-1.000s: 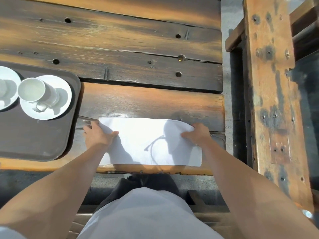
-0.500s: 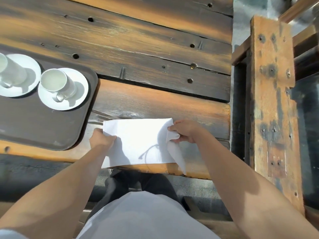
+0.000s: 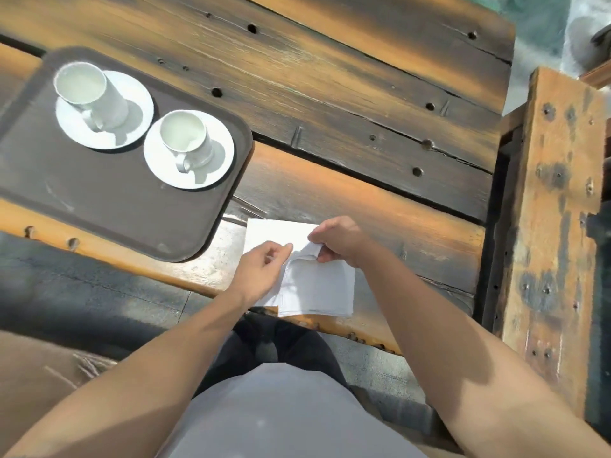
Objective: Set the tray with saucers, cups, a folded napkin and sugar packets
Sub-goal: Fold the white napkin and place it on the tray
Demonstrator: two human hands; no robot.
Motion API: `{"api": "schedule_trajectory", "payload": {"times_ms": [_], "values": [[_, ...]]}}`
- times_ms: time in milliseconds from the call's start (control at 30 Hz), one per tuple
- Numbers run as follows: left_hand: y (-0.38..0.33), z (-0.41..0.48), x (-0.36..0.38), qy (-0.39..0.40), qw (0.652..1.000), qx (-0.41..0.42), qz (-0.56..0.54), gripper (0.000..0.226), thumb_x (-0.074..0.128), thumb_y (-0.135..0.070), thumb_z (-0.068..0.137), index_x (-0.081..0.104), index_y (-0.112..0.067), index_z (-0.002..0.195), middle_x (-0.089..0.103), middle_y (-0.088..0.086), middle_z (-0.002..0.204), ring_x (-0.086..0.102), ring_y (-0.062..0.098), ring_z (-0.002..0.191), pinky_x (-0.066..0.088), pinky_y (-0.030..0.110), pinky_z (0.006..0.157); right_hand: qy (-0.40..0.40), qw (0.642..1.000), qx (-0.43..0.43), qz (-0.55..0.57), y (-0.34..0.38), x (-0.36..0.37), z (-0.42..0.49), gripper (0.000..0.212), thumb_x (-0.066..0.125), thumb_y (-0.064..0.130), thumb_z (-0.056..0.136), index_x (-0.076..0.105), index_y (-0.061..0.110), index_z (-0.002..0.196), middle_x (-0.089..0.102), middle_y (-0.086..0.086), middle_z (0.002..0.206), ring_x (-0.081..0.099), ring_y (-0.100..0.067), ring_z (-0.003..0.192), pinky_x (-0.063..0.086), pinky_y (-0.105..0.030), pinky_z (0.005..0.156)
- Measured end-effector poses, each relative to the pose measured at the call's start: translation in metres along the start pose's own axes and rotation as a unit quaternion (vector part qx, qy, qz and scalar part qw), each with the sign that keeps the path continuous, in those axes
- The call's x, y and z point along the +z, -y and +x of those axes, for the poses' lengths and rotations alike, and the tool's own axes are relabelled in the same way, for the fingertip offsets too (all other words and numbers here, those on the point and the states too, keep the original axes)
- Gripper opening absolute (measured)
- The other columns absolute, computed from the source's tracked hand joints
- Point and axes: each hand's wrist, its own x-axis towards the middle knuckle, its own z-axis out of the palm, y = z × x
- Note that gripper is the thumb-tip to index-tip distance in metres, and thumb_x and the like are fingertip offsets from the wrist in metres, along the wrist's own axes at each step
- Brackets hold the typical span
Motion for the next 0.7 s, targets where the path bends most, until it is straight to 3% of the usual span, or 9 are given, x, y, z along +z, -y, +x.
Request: {"api": "schedule_trajectory", "payload": {"times_ms": [67,133,200,267,367,433,500,600,700], "values": [[0.004,-0.009,0.008,0.076,0.991,-0.069,-0.086,0.059,0.041,-0.075,0.085,0.072,-0.027,0.103,0.073,-0.002,0.101,0.066,0.019,0.098,0.05,0.036,0.09,0.014,1.0,0.0,0.02,0.009,0.007,-0.002,0.007,0.071,0.005,0.086,0.068,0.001,0.081,0.063,-0.01,0.051,0.06,-0.016,0.039,0.054,-0.023,0.046],[0.014,-0.016,0.013,0.08,0.987,-0.076,-0.121,0.052,0.057,-0.069,0.083,0.071,-0.025,0.105,0.075,0.0,0.101,0.069,0.022,0.097,0.052,0.04,0.091,0.019,0.999,-0.008,0.028,0.017,0.012,-0.002,0.009,0.07,0.005,0.087,0.069,-0.004,0.089,0.064,-0.015,0.059,0.061,-0.019,0.044,0.056,-0.025,0.053],[0.026,-0.021,0.013,0.045,0.989,-0.079,-0.117,0.031,0.073,-0.046,0.084,0.07,-0.022,0.103,0.076,-0.004,0.092,0.072,0.014,0.087,0.056,0.031,0.081,0.025,0.999,-0.013,0.025,0.026,0.018,-0.001,0.008,0.068,0.003,0.088,0.067,-0.005,0.089,0.065,-0.016,0.059,0.063,-0.021,0.047,0.058,-0.03,0.057],[0.038,-0.024,0.009,0.012,0.99,-0.093,-0.106,0.014,0.072,-0.028,0.088,0.07,-0.018,0.098,0.074,-0.006,0.083,0.07,0.008,0.076,0.053,0.02,0.067,0.037,0.999,0.002,0.034,0.036,0.025,0.001,0.007,0.066,0.002,0.09,0.064,-0.003,0.094,0.067,-0.015,0.055,0.067,-0.02,0.046,0.059,-0.028,0.049],[0.054,-0.026,0.001,0.001,0.978,-0.135,-0.157,0.003,0.066,-0.01,0.092,0.069,-0.009,0.092,0.071,0.009,0.085,0.065,0.02,0.07,0.056,0.029,0.062,0.062,0.998,0.026,0.011,0.047,0.038,0.004,0.021,0.064,0.017,0.095,0.064,0.0,0.107,0.074,-0.013,0.073,0.071,-0.022,0.054,0.06,-0.029,0.053],[0.062,-0.026,-0.005,0.003,0.97,-0.165,-0.178,0.007,0.063,-0.006,0.094,0.067,-0.01,0.091,0.071,0.012,0.088,0.068,0.018,0.067,0.056,0.028,0.057,0.072,0.997,0.031,-0.021,0.051,0.044,0.008,0.034,0.065,0.033,0.094,0.062,0.005,0.112,0.075,-0.013,0.091,0.071,-0.025,0.062,0.061,-0.031,0.06],[0.07,-0.026,-0.007,0.014,0.963,-0.189,-0.194,0.007,0.061,-0.005,0.095,0.066,-0.009,0.093,0.073,0.013,0.091,0.073,0.017,0.068,0.057,0.029,0.057,0.074,0.995,0.028,-0.053,0.054,0.052,0.012,0.041,0.066,0.037,0.093,0.061,0.004,0.115,0.073,-0.013,0.101,0.07,-0.025,0.064,0.061,-0.031,0.061],[0.076,-0.025,-0.006,0.018,0.955,-0.211,-0.205,0.005,0.062,-0.004,0.094,0.066,-0.004,0.096,0.071,0.015,0.087,0.073,0.019,0.069,0.061,0.034,0.063,0.063,0.991,0.009,-0.114,0.055,0.064,0.019,0.035,0.063,0.027,0.095,0.063,-0.002,0.115,0.066,-0.013,0.093,0.066,-0.023,0.062,0.059,-0.03,0.06],[0.077,-0.027,-0.002,0.0,0.953,-0.216,-0.214,0.012,0.06,-0.002,0.092,0.066,0.0,0.102,0.071,0.018,0.088,0.071,0.024,0.071,0.06,0.042,0.074,0.053,0.984,0.002,-0.173,0.054,0.072,0.026,0.019,0.057,0.016,0.093,0.066,0.002,0.101,0.057,-0.014,0.08,0.062,-0.025,0.066,0.061,-0.041,0.073]]}}
